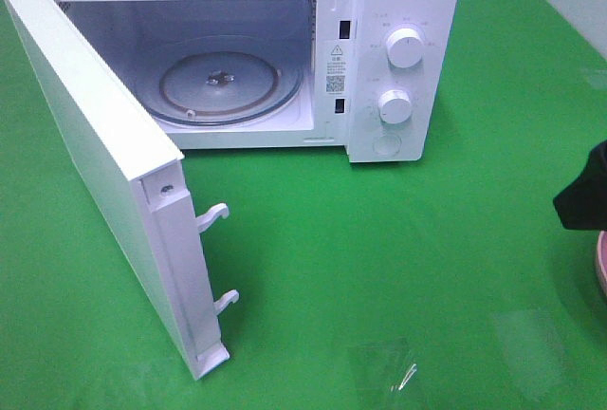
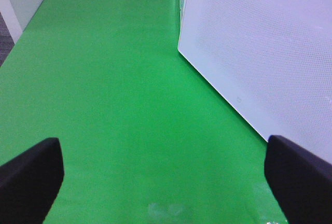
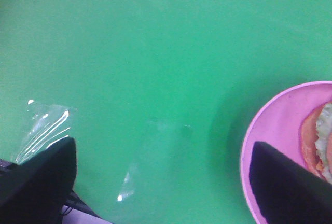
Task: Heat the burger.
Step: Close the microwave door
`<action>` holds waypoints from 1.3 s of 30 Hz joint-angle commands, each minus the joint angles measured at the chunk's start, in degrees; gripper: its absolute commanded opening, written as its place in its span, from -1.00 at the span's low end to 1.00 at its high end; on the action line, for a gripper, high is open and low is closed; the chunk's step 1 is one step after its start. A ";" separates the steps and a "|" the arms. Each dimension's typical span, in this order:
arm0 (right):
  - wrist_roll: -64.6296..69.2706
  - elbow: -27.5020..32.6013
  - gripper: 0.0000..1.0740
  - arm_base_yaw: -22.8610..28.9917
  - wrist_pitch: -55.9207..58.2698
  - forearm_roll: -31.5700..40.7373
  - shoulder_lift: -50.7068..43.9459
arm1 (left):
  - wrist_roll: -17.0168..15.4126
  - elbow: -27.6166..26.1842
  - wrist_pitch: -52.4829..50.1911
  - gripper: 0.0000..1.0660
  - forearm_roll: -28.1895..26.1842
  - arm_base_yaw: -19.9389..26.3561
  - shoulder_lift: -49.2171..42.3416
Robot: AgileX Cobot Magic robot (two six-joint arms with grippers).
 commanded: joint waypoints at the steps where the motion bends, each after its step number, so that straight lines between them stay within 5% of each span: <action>1: -0.92 2.64 0.55 0.00 0.97 0.34 -6.53 | 0.23 -0.06 -0.80 0.88 -0.06 0.06 -0.97; 9: -0.63 7.51 0.49 -1.03 2.86 1.83 -20.40 | 0.23 -0.06 -0.80 0.88 -0.06 0.06 -0.97; 28: -2.12 12.49 0.42 -14.84 7.16 4.24 -51.85 | 0.23 -0.06 -0.80 0.88 -0.06 0.06 -0.97; 39: -2.12 12.49 0.42 -14.84 7.16 4.24 -54.32 | 0.23 -0.06 -0.80 0.88 -0.29 0.06 -0.86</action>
